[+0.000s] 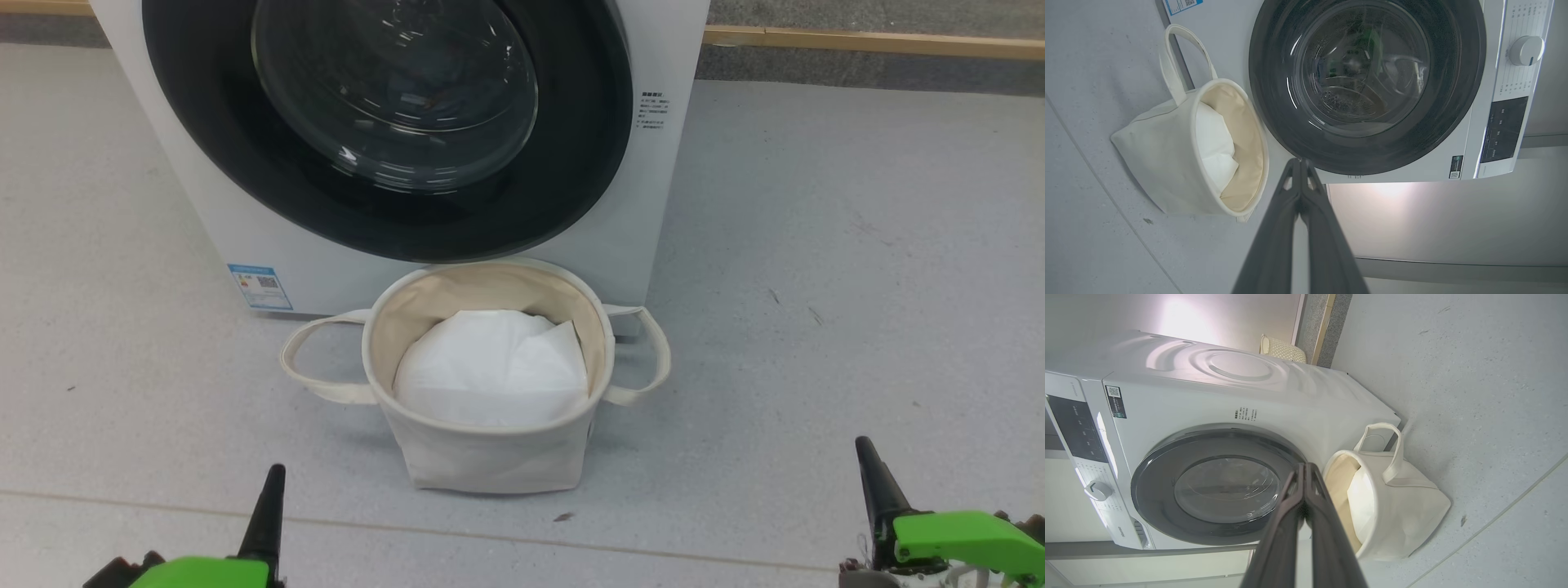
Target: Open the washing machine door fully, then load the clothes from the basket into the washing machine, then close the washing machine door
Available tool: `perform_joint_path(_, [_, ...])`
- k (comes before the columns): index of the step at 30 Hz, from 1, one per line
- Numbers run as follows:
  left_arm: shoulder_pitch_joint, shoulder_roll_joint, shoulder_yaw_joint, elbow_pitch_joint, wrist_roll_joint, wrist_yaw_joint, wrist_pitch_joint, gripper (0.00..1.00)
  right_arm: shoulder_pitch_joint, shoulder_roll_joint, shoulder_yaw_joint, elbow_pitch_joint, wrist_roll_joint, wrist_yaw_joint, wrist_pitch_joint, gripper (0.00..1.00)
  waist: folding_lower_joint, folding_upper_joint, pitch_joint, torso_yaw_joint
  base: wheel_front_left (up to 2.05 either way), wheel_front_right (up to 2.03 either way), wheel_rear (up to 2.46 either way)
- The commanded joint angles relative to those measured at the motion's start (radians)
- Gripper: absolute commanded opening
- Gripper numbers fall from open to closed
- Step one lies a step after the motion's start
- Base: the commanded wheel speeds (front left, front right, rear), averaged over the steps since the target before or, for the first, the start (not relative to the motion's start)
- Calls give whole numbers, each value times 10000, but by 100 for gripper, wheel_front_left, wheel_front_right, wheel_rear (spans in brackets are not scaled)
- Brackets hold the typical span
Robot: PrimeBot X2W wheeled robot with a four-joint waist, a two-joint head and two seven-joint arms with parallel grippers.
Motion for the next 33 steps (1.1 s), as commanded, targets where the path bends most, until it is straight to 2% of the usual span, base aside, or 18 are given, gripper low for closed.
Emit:
perform_joint_path(1, [-525, 115, 384, -401, -251, -95, 108, 0, -559, -176, 99, -281, 313, 0, 108, 0, 0, 0, 1, -2, 0, 0, 0])
perform_joint_path(19, [-546, 138, 961, -688, -2233, -270, 683, 0, -824, -171, -166, -74, 2579, -2, 717, 0, 0, 0, 25, -39, 0, 0, 0])
perform_joint_path(33, [-546, 139, 968, -692, -2258, -272, 691, 0, -832, -132, -224, -67, 2562, -2, 769, 0, 0, 0, 25, -39, 0, 0, 0])
